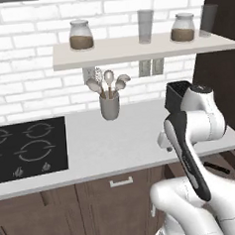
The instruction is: Pick up the knife from the drawer and place it on the cutting board. Then place the meat from the plate to the cutting board.
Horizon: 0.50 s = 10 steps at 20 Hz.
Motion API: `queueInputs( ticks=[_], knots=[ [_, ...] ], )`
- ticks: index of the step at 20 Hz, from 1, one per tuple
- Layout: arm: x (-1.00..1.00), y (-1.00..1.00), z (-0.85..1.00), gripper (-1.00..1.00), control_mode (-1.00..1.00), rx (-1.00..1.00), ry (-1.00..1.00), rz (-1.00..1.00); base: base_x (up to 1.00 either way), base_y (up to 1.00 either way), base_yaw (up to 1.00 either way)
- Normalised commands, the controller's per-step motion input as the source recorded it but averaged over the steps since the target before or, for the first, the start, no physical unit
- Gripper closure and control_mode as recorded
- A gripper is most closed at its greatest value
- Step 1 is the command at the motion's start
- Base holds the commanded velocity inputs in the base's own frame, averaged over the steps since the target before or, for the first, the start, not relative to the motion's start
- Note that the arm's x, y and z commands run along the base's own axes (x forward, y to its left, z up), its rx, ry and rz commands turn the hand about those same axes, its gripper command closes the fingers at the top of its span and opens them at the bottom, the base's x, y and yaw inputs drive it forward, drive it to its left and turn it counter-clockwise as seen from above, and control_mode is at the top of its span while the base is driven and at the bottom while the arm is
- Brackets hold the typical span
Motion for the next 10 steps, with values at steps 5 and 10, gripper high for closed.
queueInputs(
  ticks=[5, 10],
  knots=[
    [0.0, 0.0, 0.0, -1.0, 1.0, 0.0, 0.0, 0.0, -0.21, 0.02, -0.03],
    [0.0, 0.0, 0.0, -1.0, 1.0, 0.0, 0.0, 0.0, -0.07, 0.45, -0.21]
  ],
)
